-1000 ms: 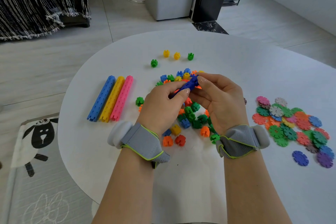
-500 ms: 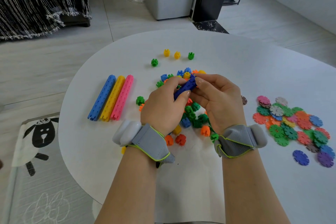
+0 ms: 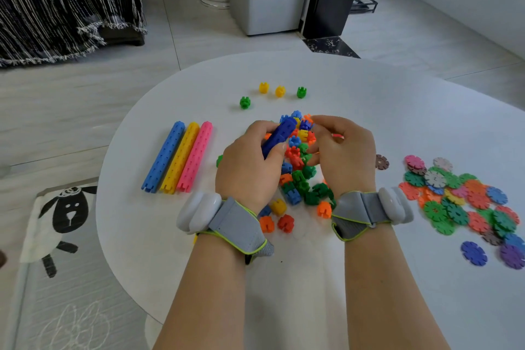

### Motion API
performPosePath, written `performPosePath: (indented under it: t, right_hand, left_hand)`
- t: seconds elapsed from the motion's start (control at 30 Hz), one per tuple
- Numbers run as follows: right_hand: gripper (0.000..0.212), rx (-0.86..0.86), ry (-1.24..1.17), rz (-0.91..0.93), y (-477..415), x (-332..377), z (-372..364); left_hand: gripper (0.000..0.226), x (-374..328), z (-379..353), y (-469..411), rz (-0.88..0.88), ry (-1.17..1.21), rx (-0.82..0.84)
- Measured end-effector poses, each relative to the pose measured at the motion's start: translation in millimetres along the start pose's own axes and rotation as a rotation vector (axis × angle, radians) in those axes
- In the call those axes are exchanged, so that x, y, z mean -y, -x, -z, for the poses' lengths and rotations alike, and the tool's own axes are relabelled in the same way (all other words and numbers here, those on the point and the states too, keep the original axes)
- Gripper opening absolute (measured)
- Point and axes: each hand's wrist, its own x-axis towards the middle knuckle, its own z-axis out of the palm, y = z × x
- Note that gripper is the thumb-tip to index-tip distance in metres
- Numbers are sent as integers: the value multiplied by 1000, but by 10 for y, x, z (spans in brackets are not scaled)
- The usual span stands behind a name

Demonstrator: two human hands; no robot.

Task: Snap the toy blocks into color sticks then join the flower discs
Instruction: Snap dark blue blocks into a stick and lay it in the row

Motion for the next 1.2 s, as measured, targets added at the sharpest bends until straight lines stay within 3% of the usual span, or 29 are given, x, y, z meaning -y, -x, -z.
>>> performPosePath:
  t: [0.27,0.53,0.6,0.7,0.8,0.87,1.0,1.1,1.2]
  right_hand:
    - [31,6,459,19,-257,-42,-127]
    - [32,230,860,-56,-645,173,-222]
    - [29,237,901,-108,-696,206,-326]
    - [26,98,904,-161,-735,242,-488]
    - [32,206,955,-82,-738,244,-505]
    - [32,306,912,-4,-664,267,-400]
    - [24,165,545,95,-435,254,-171]
    - [16,166,127,14,-230,231,-60]
    - [22,187,-52,-6,-95,139,-6]
  left_hand:
    - [37,82,13,-94,48,18,0]
    - [36,68,-6,-293,81,126,15]
    - [37,97,14,-310,89,126,13]
    - [38,144,68,-309,89,139,7]
    - [39,165,132,-277,74,161,2]
    - [39,177,163,-261,70,158,12]
    - [38,177,207,-228,41,119,80]
    - [41,147,202,-186,8,73,178]
    - [43,128,206,-130,-20,34,232]
